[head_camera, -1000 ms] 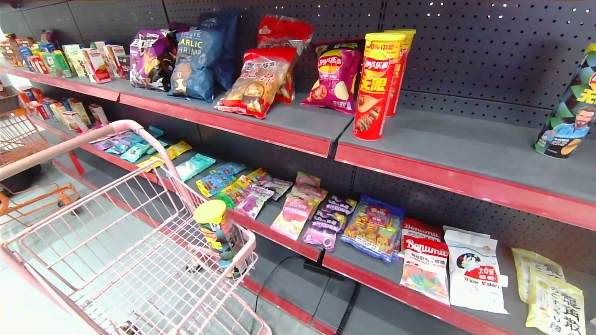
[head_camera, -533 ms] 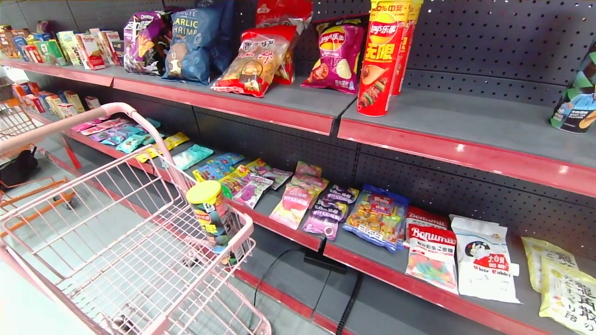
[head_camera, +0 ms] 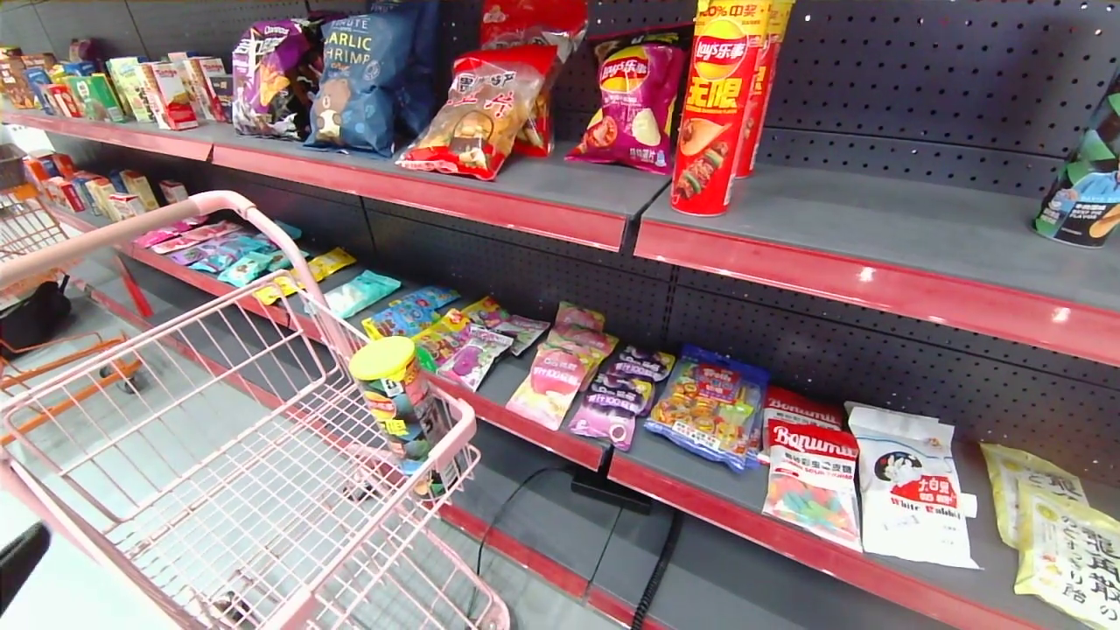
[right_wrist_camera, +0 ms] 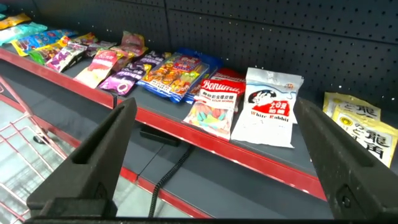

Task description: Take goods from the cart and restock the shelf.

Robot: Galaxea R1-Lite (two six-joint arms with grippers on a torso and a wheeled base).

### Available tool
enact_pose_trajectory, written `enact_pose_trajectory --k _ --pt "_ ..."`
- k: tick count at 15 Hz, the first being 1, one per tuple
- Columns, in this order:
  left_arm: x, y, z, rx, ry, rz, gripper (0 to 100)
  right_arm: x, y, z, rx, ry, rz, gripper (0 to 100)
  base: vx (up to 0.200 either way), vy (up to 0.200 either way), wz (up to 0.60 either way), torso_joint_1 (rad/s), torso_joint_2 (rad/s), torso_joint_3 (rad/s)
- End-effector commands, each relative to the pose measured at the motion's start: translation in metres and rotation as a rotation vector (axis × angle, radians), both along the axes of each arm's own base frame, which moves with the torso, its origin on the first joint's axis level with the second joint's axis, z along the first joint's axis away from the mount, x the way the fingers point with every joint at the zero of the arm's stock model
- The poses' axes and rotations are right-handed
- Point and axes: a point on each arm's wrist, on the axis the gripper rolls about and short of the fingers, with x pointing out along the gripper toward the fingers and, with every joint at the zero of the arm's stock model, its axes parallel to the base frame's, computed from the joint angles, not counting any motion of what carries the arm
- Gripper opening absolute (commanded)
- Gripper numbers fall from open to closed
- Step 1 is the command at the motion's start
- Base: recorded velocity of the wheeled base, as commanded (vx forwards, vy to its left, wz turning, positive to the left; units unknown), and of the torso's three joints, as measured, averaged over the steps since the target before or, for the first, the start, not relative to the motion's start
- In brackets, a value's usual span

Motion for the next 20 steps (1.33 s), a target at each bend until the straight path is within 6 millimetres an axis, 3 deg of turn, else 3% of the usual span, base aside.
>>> enact_pose_trajectory --k 1,2,4,6,7,9,12,15,20 --pt "0.121 -0.003 -0.003 -0.062 0.311 -0.093 100 0.0 0.0 0.0 0.0 0.0 0.0 100 0.0 0.0 0.0 0.0 0.0 0.0" --pt "0.121 -0.003 -0.003 -0.062 0.311 -0.093 100 0.0 0.0 0.0 0.0 0.0 0.0 100 0.0 0.0 0.0 0.0 0.0 0.0" --pt "0.183 -0.005 -0.039 -0.065 0.329 -0.169 100 0.0 0.0 0.0 -0.002 0.0 0.0 100 0.0 0.0 0.0 0.0 0.0 0.0" --pt "0.209 -0.01 -0.06 -0.041 0.363 -0.234 100 0.0 0.0 0.0 -0.002 0.0 0.0 100 0.0 0.0 0.0 0.0 0.0 0.0" --pt "0.21 -0.012 -0.061 -0.04 0.365 -0.242 100 0.0 0.0 0.0 -0.002 0.0 0.0 100 0.0 0.0 0.0 0.0 0.0 0.0" --pt "0.238 -0.028 -0.084 -0.018 0.362 -0.316 100 0.0 0.0 0.0 -0.002 0.0 0.0 100 0.0 0.0 0.0 0.0 0.0 0.0" --pt "0.268 -0.05 -0.094 -0.008 0.314 -0.383 100 0.0 0.0 0.0 -0.003 0.0 0.0 100 0.0 0.0 0.0 0.0 0.0 0.0" --pt "0.283 -0.064 -0.098 -0.002 0.309 -0.419 100 0.0 0.0 0.0 -0.003 0.0 0.0 100 0.0 0.0 0.0 0.0 0.0 0.0" --pt "0.284 -0.066 -0.102 0.002 0.321 -0.418 100 0.0 0.0 0.0 -0.003 0.0 0.001 100 0.0 0.0 0.0 0.0 0.0 0.0"
